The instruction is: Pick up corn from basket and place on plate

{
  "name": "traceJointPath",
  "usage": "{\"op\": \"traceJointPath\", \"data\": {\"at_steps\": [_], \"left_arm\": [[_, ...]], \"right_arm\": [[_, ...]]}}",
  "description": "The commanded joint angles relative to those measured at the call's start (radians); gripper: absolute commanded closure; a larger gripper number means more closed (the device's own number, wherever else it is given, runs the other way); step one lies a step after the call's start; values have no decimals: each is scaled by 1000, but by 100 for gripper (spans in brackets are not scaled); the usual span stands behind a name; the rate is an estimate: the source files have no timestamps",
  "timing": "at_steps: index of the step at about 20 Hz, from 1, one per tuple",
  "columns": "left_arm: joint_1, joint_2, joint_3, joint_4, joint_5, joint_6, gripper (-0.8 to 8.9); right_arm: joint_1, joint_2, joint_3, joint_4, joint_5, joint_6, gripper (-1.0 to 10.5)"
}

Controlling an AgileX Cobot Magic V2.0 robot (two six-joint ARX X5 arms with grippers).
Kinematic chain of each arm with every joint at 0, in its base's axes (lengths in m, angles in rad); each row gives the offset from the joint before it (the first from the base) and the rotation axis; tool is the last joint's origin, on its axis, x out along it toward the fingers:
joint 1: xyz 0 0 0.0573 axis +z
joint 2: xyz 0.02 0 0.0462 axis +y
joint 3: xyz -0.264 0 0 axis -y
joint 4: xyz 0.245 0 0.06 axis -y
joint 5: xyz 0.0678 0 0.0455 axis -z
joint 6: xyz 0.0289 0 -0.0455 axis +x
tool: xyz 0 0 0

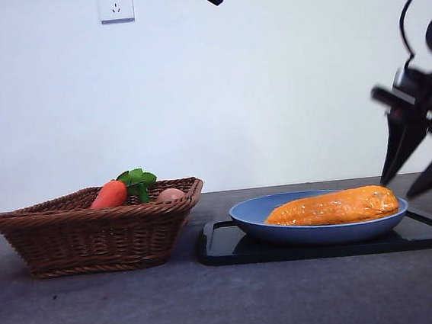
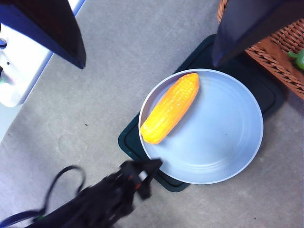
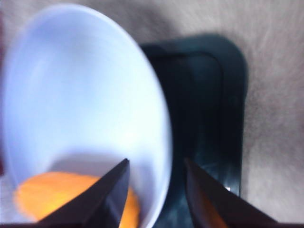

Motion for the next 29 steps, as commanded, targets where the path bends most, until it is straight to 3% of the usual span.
{"op": "traceJointPath", "data": {"at_steps": [1, 6, 10, 13, 16, 24, 29], "left_arm": [[-6, 13, 29, 3, -2, 3, 383], [-6, 13, 29, -4, -2, 2, 385], [-6, 13, 29, -16, -2, 2, 413], [-6, 13, 29, -48, -2, 2, 576], [-6, 13, 29, -66, -2, 2, 796], [-6, 13, 29, -74, -2, 2, 806], [-6, 13, 29, 2, -2, 2, 806]], "right_arm": [[-13, -81, 19, -51, -1, -42, 755], [8, -355, 19, -304, -30, -166, 755], [96, -556, 19, -471, -32, -211, 758], [156, -654, 19, -540, -31, -217, 789], [195, -705, 19, -586, -29, -248, 947], [212, -713, 19, -599, -29, -269, 944], [212, -713, 19, -551, -28, -269, 944]]}}
